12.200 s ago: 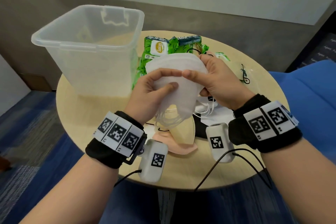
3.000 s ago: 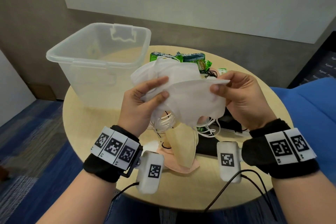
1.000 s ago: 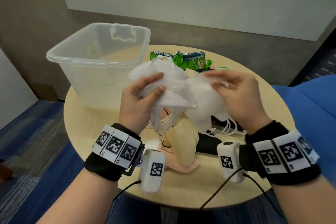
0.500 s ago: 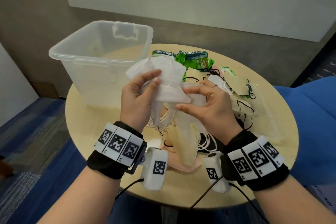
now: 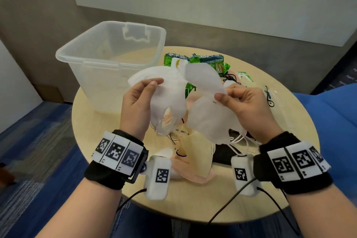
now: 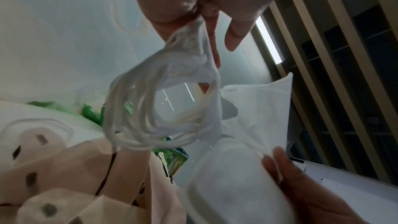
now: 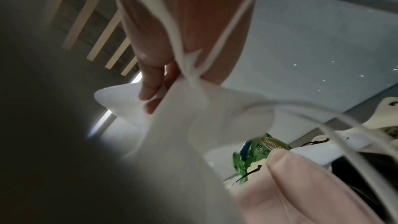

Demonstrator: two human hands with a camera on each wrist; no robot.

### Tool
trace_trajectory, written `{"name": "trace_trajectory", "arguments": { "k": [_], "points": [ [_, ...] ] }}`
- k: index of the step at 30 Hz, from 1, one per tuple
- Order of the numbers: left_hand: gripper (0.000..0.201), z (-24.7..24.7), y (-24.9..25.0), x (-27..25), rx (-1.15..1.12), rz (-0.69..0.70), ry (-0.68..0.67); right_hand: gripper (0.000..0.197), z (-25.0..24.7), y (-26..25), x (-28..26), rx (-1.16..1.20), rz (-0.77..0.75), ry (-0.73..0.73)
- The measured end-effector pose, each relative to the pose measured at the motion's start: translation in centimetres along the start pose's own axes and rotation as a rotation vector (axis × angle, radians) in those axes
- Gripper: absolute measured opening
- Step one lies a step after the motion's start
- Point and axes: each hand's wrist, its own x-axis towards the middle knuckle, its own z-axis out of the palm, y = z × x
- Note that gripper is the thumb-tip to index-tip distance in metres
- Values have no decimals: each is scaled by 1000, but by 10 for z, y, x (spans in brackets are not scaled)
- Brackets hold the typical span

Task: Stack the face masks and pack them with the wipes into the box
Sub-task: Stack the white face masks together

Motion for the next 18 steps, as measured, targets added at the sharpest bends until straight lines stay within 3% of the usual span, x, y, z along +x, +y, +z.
{"name": "trace_trajectory", "arguments": {
  "k": [7, 12, 14, 18],
  "points": [
    [17, 1, -7, 0, 190, -81, 12, 33, -15, -8, 1, 259, 182, -261],
    [14, -5, -7, 3, 312, 1, 87, 17, -20, -20, -5, 372, 271, -397],
    [27, -4, -2, 1, 234, 7, 24, 16, -19, -21, -5, 355, 288, -422],
    [54, 5, 4, -6, 21, -23, -256, 17, -13, -21, -2, 260, 315, -377]
  ]
}}
